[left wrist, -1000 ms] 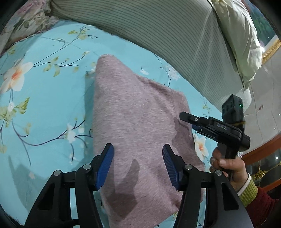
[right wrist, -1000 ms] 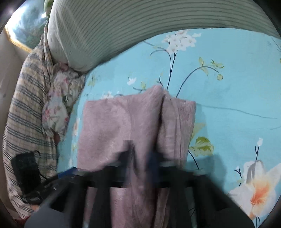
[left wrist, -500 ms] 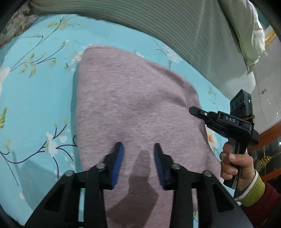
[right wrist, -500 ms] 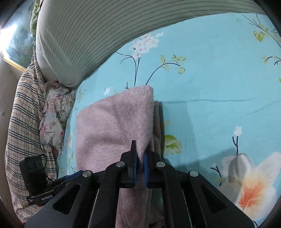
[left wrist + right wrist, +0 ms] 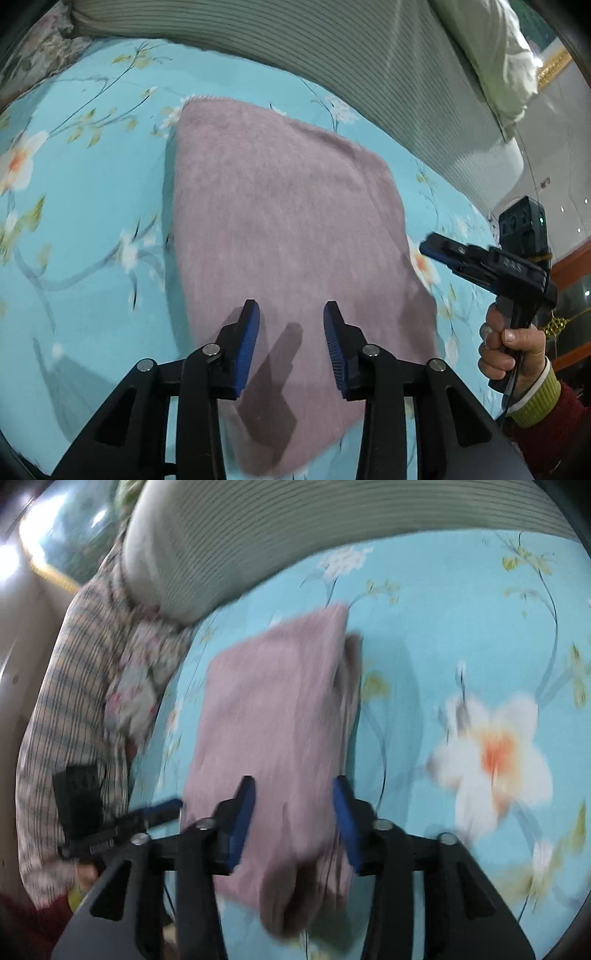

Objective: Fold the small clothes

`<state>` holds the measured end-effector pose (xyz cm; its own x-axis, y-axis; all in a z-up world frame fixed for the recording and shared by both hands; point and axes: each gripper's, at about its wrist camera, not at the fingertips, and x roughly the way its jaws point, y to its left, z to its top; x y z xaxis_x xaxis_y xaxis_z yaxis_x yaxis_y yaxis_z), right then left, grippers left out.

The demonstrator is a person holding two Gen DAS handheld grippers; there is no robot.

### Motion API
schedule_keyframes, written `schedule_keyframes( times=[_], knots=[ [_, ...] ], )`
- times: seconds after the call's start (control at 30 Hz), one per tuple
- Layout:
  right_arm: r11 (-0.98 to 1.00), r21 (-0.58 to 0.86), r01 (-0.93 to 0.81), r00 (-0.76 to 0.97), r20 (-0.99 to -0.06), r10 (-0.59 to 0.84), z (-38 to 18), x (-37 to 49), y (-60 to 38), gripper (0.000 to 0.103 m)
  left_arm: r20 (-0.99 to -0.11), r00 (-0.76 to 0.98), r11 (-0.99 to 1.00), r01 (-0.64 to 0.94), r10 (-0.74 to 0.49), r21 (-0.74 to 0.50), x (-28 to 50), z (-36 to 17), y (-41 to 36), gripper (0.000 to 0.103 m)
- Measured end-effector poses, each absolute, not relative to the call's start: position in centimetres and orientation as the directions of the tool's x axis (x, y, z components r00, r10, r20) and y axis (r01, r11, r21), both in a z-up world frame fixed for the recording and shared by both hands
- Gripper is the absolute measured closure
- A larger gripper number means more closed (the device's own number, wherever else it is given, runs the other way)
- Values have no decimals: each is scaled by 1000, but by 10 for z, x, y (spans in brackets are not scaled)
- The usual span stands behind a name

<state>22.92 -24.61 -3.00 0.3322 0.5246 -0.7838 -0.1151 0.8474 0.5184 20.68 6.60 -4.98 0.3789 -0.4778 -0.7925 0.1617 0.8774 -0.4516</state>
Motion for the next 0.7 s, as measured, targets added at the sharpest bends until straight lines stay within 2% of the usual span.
schedule_keyframes(
  times=[0.17, 0.27, 0.3, 0.33, 0.37, 0.5, 0.7],
  knots=[
    [817, 558, -144, 259, -776, 575, -42, 174, -235, 57, -782, 351, 856, 161, -515, -492, 160, -54, 76, 65],
    [829, 537, -157, 231, -796, 560, -53, 157, -224, 57, -779, 328, 845, 194, -534, -498, 141, -57, 72, 65],
    [838, 520, -165, 224, -808, 545, -55, 155, -219, 64, -783, 320, 846, 205, -533, -492, 139, -59, 69, 65],
    [845, 505, -173, 224, -816, 533, -55, 155, -215, 87, -789, 317, 850, 215, -526, -480, 137, -62, 66, 65],
    [849, 496, -179, 226, -820, 526, -53, 156, -212, 95, -801, 318, 861, 228, -507, -455, 135, -65, 63, 65],
    [888, 432, -157, 292, -839, 460, -48, 154, -220, 95, -820, 290, 868, 221, -493, -444, 137, -80, 65, 65],
    [915, 402, -27, 233, -888, 397, -84, 143, -242, 95, -837, 269, 877, 211, -476, -431, 132, -98, 62, 67]
  ],
)
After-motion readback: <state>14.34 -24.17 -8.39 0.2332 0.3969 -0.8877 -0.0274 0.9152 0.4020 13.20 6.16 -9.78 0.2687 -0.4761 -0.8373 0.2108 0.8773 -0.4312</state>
